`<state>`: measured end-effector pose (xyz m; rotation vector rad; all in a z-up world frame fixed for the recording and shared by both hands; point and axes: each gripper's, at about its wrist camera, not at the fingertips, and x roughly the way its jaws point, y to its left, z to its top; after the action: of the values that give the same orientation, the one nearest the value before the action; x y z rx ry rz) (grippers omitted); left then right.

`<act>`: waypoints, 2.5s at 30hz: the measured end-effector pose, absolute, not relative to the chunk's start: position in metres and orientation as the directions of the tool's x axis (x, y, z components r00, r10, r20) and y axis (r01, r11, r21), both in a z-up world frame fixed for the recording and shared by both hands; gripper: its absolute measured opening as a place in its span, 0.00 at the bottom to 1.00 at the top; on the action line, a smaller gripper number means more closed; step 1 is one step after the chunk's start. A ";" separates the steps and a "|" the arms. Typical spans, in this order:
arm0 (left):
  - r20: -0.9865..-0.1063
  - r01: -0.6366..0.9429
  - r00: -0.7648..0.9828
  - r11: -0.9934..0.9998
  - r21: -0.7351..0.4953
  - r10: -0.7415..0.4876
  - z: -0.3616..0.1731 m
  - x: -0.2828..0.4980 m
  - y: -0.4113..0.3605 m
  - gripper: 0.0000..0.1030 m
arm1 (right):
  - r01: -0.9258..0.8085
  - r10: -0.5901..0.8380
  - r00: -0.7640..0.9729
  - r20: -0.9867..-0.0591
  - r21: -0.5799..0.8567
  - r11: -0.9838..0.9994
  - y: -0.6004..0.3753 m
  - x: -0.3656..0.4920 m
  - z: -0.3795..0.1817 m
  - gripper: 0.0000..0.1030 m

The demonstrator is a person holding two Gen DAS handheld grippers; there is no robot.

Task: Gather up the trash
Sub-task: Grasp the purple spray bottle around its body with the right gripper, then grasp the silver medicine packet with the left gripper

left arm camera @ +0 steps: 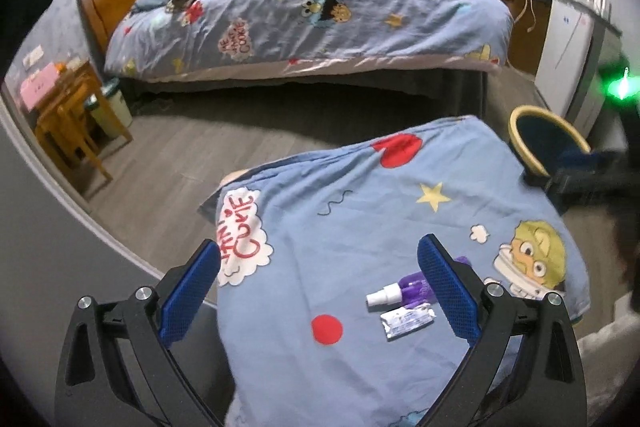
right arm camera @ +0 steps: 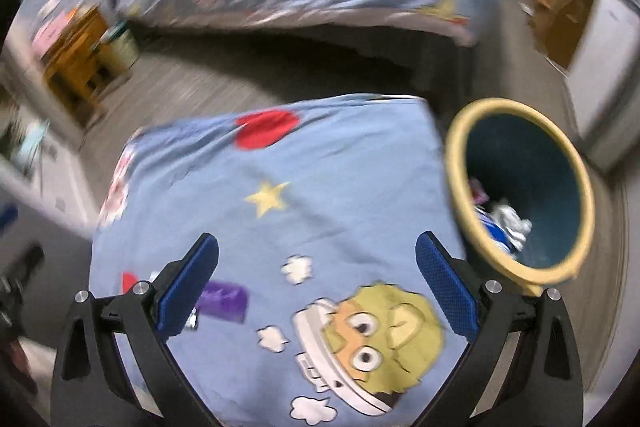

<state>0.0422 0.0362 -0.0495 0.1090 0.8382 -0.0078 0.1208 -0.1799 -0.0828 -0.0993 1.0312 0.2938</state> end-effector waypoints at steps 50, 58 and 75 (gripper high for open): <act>-0.941 0.132 0.331 0.991 -0.035 -0.078 -0.163 0.074 -0.010 0.94 | -0.324 0.022 0.256 -0.966 -0.065 0.944 -0.162 0.157 -0.173 0.33; -0.968 0.147 0.227 0.986 -0.078 -0.110 -0.194 0.070 -0.030 0.85 | -0.343 0.035 0.251 -0.967 -0.056 0.938 -0.167 0.157 -0.172 0.33; -0.968 0.124 0.247 0.992 -0.009 -0.040 -0.204 0.075 -0.025 0.59 | -0.367 0.045 0.229 -0.972 -0.044 0.929 -0.160 0.158 -0.184 0.61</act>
<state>0.0752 -0.0247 -0.2035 0.0741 1.3163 -0.1124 0.1576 -0.1603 -0.1844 -0.2879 1.3135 0.2888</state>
